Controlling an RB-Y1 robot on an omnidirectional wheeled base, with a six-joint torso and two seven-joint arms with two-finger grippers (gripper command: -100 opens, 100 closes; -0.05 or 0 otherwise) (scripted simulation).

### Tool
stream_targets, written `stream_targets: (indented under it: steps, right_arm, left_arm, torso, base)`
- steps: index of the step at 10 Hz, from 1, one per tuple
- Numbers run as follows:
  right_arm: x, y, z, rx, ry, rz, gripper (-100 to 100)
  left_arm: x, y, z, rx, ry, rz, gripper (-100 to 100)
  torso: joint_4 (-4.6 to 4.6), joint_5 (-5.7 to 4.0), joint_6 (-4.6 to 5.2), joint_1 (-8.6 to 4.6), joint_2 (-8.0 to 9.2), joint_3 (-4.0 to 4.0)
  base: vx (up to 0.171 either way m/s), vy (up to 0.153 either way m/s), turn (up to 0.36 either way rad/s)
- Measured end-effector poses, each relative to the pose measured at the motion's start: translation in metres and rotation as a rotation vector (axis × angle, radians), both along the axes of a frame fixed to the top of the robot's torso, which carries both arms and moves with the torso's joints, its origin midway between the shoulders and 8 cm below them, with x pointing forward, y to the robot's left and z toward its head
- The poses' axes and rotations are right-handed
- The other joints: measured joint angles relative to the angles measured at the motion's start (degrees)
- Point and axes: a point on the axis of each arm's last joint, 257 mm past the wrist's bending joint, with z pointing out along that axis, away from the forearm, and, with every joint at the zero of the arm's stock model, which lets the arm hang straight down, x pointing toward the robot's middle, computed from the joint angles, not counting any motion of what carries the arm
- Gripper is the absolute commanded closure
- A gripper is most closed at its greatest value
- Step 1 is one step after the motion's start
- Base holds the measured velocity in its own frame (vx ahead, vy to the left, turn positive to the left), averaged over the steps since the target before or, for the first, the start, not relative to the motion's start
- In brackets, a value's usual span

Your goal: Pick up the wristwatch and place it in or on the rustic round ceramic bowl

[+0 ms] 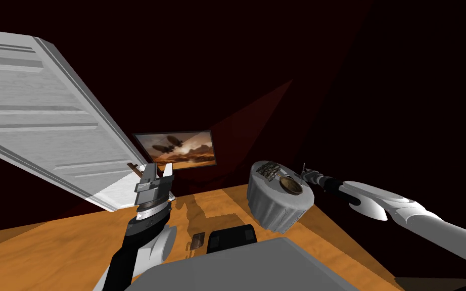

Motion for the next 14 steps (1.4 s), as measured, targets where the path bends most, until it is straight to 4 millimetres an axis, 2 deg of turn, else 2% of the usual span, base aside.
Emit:
stream_targets:
  steps: [8, 9, 14]
  right_arm:
    - [0.021, 0.005, 0.054, -0.003, -0.005, 0.048, -100]
    - [0.021, 0.005, 0.054, -0.001, -0.006, 0.048, 0]
    - [0.021, 0.005, 0.054, -0.001, -0.006, 0.048, 0]
  left_arm:
    - [0.0, 0.0, 0.0, 0.0, 0.0, 0.0, 0]
    - [0.0, 0.0, 0.0, 0.0, 0.0, 0.0, 0]
    - [0.0, 0.0, 0.0, 0.0, 0.0, 0.0, 0]
  torso:
    - [-0.01, 0.03, 0.0, 0.1, -0.05, -0.03]
    - [-0.01, 0.01, -0.01, 0.06, -0.03, -0.02]
    - [0.0, -0.01, -0.01, 0.0, 0.0, 0.0]
  base:
    - [0.014, 0.017, -0.06]
    - [0.0, 0.0, 0.0]
    - [0.0, 0.0, 0.0]
